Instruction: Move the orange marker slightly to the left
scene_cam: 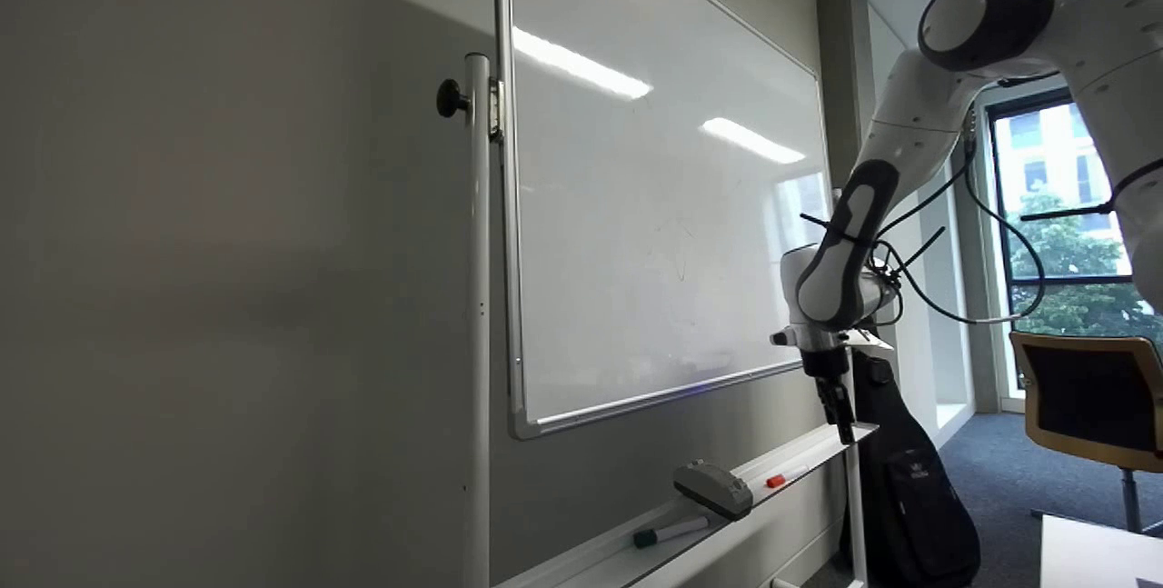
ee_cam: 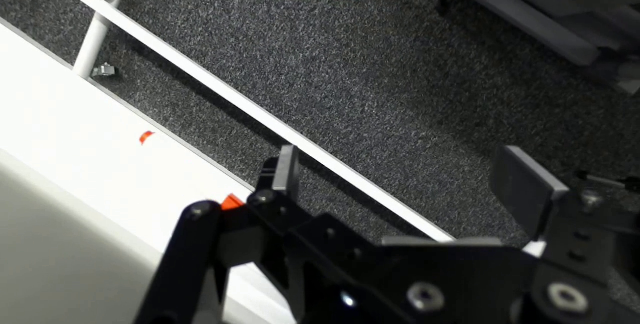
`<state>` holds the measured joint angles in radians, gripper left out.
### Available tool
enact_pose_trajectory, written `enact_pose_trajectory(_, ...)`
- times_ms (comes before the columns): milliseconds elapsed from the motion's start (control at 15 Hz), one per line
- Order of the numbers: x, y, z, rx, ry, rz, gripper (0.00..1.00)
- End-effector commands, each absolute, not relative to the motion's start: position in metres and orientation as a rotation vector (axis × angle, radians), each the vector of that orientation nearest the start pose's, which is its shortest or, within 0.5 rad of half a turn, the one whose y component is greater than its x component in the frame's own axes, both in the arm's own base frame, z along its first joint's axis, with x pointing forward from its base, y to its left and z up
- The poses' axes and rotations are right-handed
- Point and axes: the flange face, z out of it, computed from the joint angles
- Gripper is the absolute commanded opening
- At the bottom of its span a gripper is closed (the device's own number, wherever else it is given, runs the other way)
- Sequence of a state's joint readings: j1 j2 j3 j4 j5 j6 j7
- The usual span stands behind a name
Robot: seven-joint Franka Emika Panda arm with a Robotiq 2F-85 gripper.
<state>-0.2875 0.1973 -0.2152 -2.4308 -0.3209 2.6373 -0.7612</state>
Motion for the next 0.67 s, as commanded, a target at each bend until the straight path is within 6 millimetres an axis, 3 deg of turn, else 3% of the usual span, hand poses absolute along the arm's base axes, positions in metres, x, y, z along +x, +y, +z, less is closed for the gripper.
enact_pose_trajectory(0,0.447,-0.256,0.232,-3.196,-0.553,0.114,1.0)
enact_pose_trajectory(600,0.475,-0.285,0.231,-3.106,0.25,0.078,1.0)
